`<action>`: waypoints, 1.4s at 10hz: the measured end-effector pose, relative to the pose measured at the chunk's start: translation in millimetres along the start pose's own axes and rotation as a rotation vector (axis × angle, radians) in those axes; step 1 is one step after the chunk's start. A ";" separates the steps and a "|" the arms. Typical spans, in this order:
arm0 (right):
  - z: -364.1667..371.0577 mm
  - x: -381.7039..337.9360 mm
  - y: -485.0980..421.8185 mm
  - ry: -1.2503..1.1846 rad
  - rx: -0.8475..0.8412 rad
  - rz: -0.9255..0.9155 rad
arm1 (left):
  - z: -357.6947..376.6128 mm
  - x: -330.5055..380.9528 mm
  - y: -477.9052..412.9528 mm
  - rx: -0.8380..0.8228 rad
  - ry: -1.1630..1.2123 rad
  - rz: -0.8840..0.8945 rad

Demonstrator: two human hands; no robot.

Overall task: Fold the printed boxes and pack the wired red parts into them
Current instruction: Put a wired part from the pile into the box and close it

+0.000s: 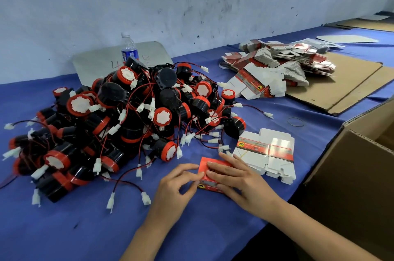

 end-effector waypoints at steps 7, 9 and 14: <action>-23.4 -30.5 22.1 -0.413 0.188 0.315 | 1.2 2.7 15.4 -0.121 0.004 0.035; -115.4 16.8 46.3 -1.268 0.972 0.616 | -14.8 -12.2 14.0 0.146 0.084 -0.103; -123.8 69.1 31.8 -0.724 0.529 0.766 | -10.7 -15.7 13.2 0.096 0.011 -0.136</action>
Point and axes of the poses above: each hand's wrist, its own y-axis away from the middle knuckle, its own z-axis out of the palm, x = y × z, the point moved 6 cm from there along -y, towards the middle knuckle, and after that the axes turned 3 degrees about -y, right-handed, at the moved point
